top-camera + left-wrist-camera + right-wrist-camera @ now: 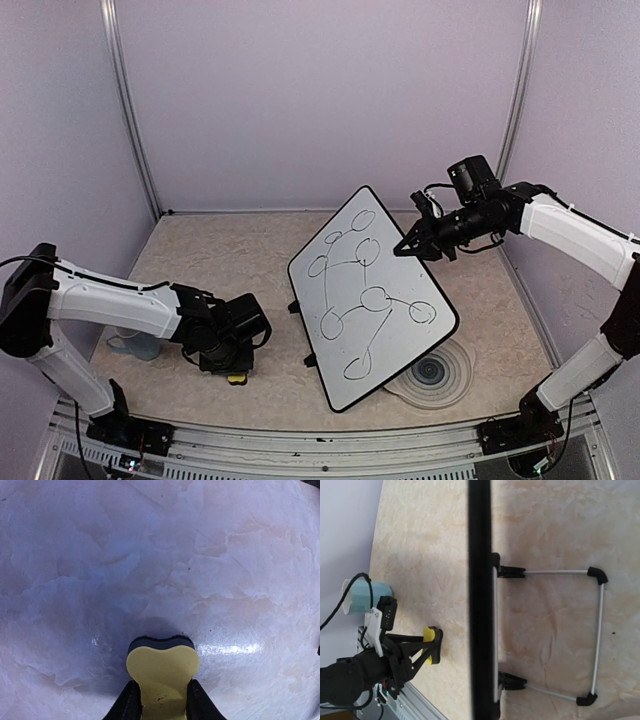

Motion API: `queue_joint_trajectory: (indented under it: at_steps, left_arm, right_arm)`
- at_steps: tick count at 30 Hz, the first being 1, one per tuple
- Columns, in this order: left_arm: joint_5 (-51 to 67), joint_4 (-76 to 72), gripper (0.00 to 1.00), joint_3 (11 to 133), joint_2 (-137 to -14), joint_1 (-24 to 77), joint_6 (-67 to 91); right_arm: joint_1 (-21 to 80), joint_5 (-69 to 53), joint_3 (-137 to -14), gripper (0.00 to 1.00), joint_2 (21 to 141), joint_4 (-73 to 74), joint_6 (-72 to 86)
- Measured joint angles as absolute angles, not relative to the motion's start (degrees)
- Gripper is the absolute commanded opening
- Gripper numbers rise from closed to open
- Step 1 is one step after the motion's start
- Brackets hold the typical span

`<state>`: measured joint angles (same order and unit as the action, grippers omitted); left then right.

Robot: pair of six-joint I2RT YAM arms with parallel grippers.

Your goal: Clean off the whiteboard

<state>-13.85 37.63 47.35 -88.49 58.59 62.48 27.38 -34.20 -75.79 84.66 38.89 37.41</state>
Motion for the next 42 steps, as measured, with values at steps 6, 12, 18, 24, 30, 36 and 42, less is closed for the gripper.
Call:
queue_joint_trajectory:
  at_steps: [6,12,18,24,30,36,42]
  left_arm:
    - [-14.41,37.76,0.21,47.35,-88.66,58.54,61.65]
    - [-14.72,38.61,0.25,48.8,-90.32,58.46,60.8]
    - [-15.38,39.09,0.05,49.52,-90.83,58.43,59.96]
    - [-16.12,39.46,0.0,51.09,-90.32,56.9,57.43]
    - [-14.83,37.08,0.0,60.51,-86.46,49.71,47.99]
    - [-10.61,33.36,0.0,75.92,-87.68,44.73,36.86]
    - [-6.28,30.15,0.0,89.93,-94.94,43.99,30.85]
  right_arm:
    - [27.49,-34.89,-75.77,0.0,85.34,37.78,37.69]
    - [28.88,-35.57,-75.79,0.0,86.96,34.98,38.28]
    - [29.52,-35.73,-75.85,0.0,87.5,33.91,38.52]
    - [29.76,-36.42,-76.97,0.37,88.58,34.04,38.19]
    - [31.22,-36.53,-80.73,0.52,89.86,36.14,36.56]
    - [30.79,-34.11,-84.31,0.44,89.89,39.94,35.7]
    - [30.44,-31.07,-86.54,0.19,90.13,43.44,34.41]
